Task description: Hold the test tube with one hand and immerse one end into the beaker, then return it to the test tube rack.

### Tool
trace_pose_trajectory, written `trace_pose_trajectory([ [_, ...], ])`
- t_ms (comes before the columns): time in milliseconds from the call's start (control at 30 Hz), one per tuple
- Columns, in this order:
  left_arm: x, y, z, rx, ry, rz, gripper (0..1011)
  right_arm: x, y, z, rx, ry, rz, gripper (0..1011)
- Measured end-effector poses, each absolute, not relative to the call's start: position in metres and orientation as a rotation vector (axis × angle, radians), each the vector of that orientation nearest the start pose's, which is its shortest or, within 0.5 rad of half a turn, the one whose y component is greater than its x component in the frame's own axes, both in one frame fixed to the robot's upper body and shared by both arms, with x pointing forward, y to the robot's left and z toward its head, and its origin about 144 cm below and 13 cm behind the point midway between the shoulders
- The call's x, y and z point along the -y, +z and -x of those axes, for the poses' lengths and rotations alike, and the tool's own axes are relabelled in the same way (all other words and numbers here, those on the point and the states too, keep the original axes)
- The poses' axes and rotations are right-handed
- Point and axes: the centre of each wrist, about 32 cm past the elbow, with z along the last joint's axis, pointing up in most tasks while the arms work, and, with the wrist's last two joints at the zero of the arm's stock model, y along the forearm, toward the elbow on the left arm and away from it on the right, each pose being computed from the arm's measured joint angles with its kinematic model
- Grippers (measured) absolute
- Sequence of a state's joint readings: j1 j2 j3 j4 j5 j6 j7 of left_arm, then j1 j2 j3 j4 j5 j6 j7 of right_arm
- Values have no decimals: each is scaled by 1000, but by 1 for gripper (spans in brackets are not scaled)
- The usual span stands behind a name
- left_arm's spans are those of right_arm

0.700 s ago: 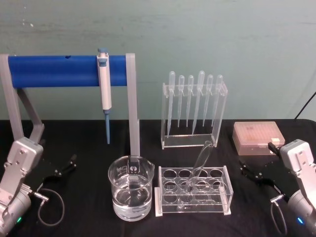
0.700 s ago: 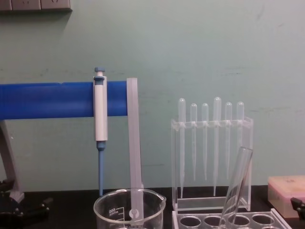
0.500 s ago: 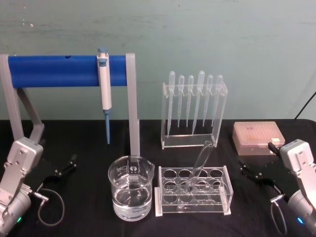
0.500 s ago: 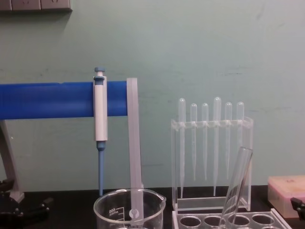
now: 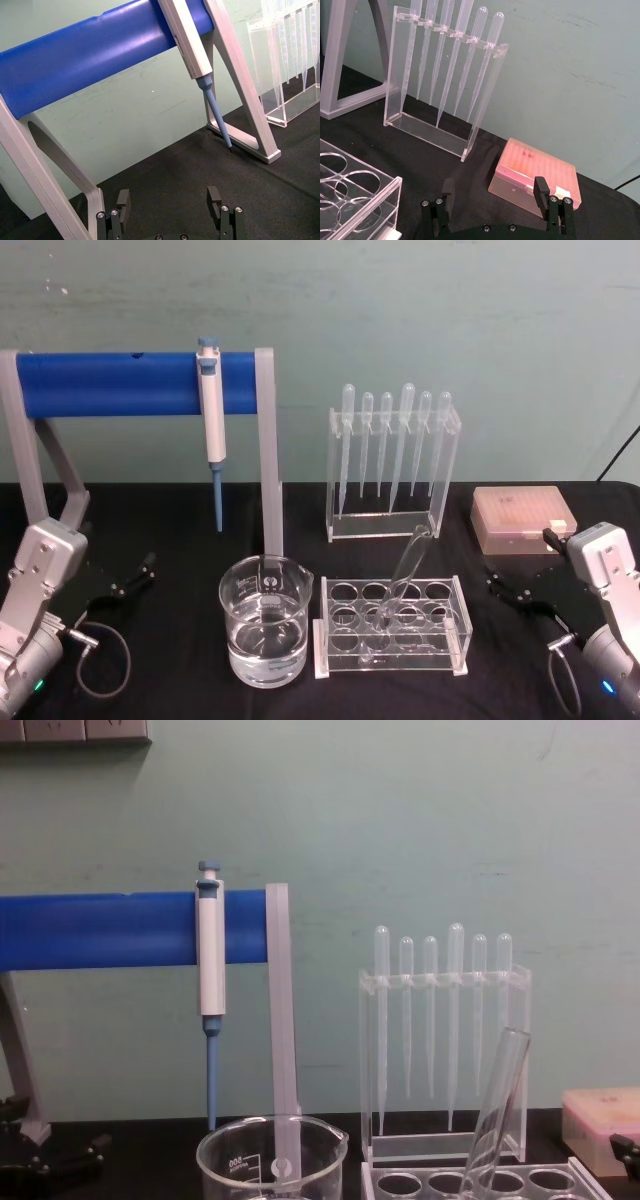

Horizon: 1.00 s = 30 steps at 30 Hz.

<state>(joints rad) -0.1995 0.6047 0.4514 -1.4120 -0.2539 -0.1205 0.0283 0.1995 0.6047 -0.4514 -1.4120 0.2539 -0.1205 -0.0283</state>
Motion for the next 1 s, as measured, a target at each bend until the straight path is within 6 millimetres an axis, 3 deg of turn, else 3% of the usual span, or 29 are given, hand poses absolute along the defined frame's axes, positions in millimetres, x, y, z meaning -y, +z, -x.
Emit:
trace_pose_trajectory([
  [433,-310,1140,-489,285,1248,-304,1000,313,1141,-483,291,-1247,307,1000],
  [767,-310,1140,-489,285,1248,-304,1000,325,1149,-451,296,-1233,278,1000],
  [1000,-310,1140,-489,285,1248,-305,1000,323,1161,-431,143,-1129,168,1000],
])
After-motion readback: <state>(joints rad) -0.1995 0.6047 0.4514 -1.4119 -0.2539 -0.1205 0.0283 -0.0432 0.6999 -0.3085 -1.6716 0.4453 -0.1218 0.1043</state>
